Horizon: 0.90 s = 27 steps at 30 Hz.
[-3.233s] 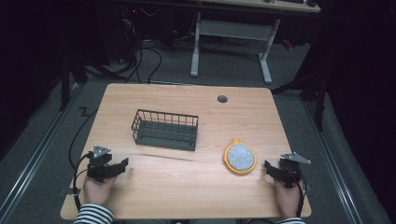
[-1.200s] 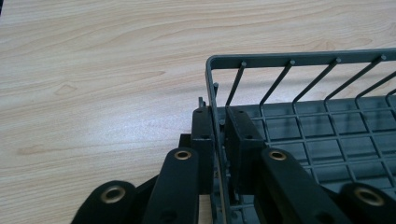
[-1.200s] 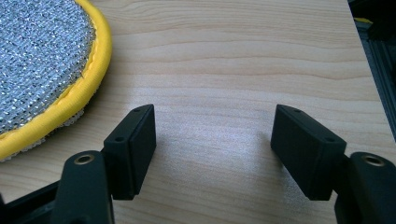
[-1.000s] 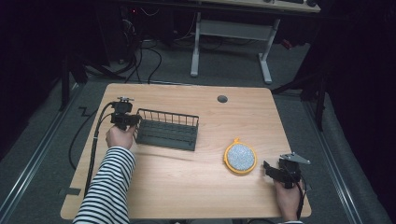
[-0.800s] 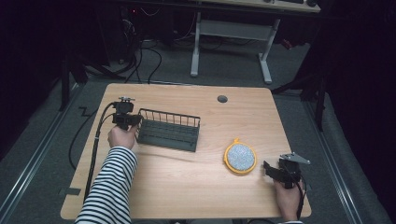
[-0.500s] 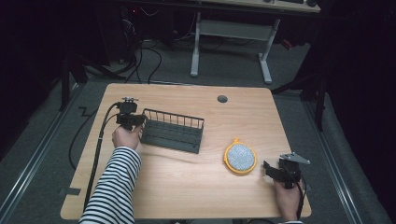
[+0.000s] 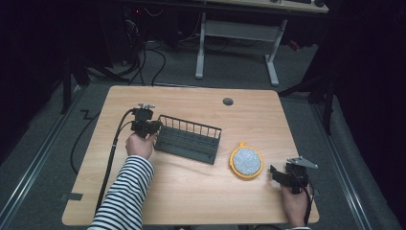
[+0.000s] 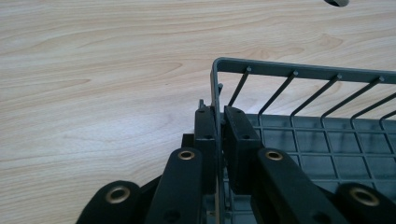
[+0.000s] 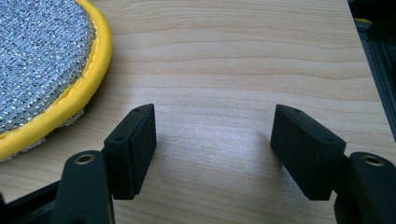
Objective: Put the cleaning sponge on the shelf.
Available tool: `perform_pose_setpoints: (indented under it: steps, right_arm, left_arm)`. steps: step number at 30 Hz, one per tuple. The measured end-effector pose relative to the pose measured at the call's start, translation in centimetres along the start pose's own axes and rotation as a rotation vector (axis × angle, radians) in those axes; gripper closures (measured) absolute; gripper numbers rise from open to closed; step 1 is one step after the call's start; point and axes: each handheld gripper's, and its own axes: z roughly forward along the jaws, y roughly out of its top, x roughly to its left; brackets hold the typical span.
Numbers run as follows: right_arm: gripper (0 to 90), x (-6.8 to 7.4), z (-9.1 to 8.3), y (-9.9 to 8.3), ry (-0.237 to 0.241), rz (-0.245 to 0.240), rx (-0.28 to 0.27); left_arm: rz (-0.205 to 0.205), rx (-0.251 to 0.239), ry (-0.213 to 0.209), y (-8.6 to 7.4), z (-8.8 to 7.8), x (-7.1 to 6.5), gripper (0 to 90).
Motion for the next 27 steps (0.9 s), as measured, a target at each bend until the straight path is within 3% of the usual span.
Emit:
perform_pose_setpoints:
  steps: [12, 17, 22, 27]
  right_arm:
    - [31.5, 0.0, 0.0, 0.0, -0.001, 0.0, 0.0]
    - [31.4, 0.0, 0.0, 0.0, -0.001, -0.001, 0.0]
    - [31.4, 0.0, 0.0, 0.0, -0.001, -0.001, 0.0]
    - [31.6, 0.0, 0.0, 0.0, -0.002, 0.001, 0.0]
  left_arm:
    - [0.014, -0.002, -0.033, -0.4, -0.1, -0.9, 81.0]
    - [0.028, -0.029, -0.034, -0.3, -0.6, -0.9, 53.2]
    - [0.013, -0.054, -0.06, -0.2, -2.0, -0.1, 41.0]
    - [-0.013, -0.1, -0.08, -0.5, -3.7, 0.9, 37.4]
